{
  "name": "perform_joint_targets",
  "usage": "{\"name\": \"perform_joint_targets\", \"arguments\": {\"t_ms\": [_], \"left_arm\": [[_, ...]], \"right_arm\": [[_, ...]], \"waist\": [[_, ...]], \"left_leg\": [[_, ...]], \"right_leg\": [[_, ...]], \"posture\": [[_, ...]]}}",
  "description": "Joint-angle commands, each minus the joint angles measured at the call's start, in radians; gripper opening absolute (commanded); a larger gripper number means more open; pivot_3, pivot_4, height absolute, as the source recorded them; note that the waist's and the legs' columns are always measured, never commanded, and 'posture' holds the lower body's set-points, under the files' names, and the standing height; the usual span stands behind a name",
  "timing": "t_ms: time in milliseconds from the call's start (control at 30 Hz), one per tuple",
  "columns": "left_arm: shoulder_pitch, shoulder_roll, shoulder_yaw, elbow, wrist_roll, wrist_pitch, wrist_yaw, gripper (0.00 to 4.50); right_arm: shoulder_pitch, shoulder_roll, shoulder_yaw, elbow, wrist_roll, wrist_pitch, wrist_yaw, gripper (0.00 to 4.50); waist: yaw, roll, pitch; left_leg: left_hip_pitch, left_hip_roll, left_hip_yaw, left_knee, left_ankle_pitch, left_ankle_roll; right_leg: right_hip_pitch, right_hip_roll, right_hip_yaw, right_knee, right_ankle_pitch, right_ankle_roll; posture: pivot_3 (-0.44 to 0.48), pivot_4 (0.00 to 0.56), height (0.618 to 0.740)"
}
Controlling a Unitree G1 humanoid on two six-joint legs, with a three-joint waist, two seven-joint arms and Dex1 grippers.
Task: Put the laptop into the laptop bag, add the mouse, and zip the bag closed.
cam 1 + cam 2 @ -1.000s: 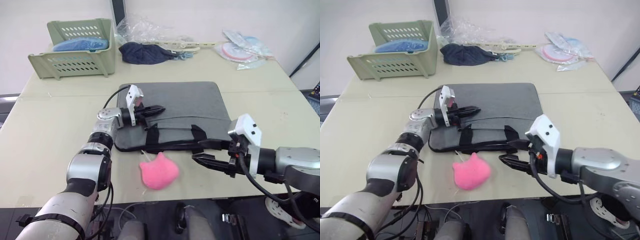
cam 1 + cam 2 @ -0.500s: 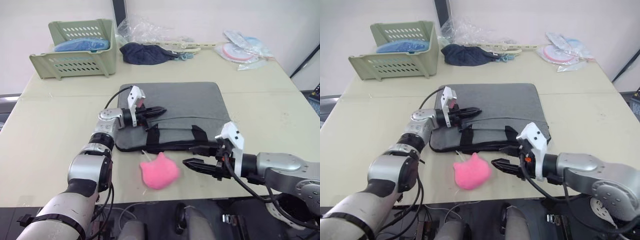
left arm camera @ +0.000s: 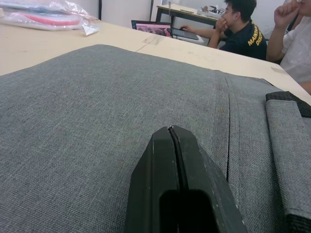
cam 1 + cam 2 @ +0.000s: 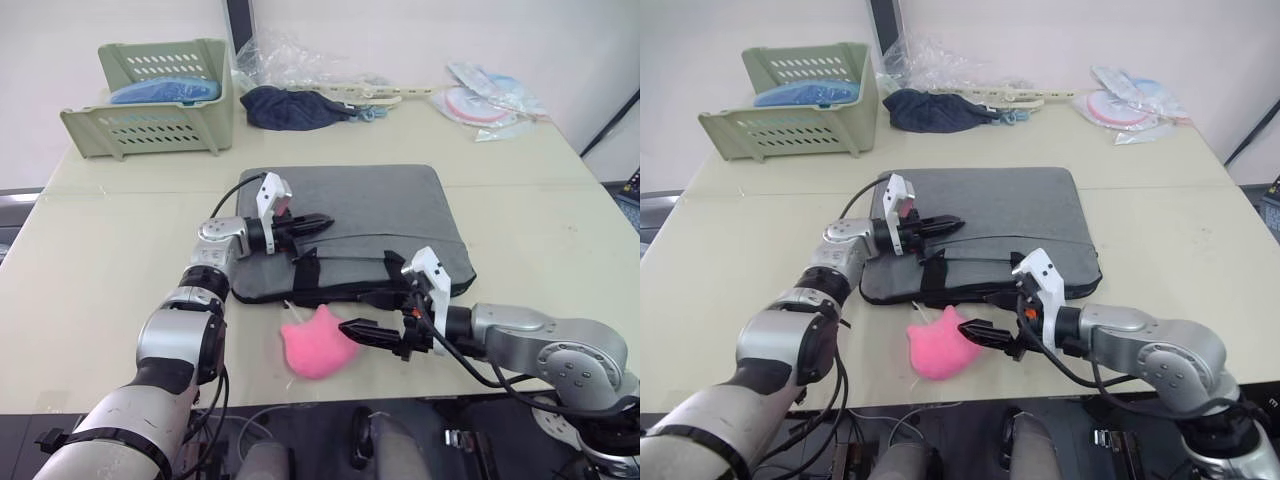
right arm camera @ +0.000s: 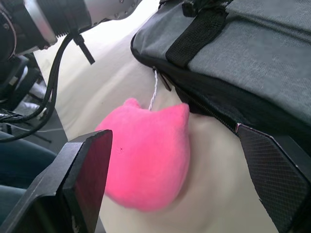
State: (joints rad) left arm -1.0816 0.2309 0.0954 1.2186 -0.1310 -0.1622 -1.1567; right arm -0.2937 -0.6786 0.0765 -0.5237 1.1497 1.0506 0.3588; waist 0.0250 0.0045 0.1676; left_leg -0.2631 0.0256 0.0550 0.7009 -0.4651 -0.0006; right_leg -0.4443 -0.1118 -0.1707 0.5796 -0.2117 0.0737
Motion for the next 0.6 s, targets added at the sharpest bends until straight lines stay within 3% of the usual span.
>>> {"name": "perform_joint_targets", "arguments": {"t_ms": [33,600], "left_arm": [[0.039,-0.021,-0.023,0.034,0.031,0.023,-0.005,0.00],[0.036,-0.023,-0.020,0.031,0.030,0.026,0.005,0.00]], "right_arm": [[-0.006,0.017,0.007,0.014,-0.001,0.013,0.042,4.46],[-0.087,0.048,0.081,0.131,-0.084,0.098,0.180,4.46]], "waist": [[0.000,0.000,0.000],[-0.001,0.001,-0.001]], "left_leg": [[0.000,0.000,0.000,0.000,0.000,0.000],[0.000,0.000,0.000,0.000,0.000,0.000]], "right_leg": [[0.000,0.000,0.000,0.000,0.000,0.000],[0.000,0.000,-0.001,0.000,0.000,0.000]], "posture": [[0.000,0.150,0.740],[0.000,0.150,0.740]]}}
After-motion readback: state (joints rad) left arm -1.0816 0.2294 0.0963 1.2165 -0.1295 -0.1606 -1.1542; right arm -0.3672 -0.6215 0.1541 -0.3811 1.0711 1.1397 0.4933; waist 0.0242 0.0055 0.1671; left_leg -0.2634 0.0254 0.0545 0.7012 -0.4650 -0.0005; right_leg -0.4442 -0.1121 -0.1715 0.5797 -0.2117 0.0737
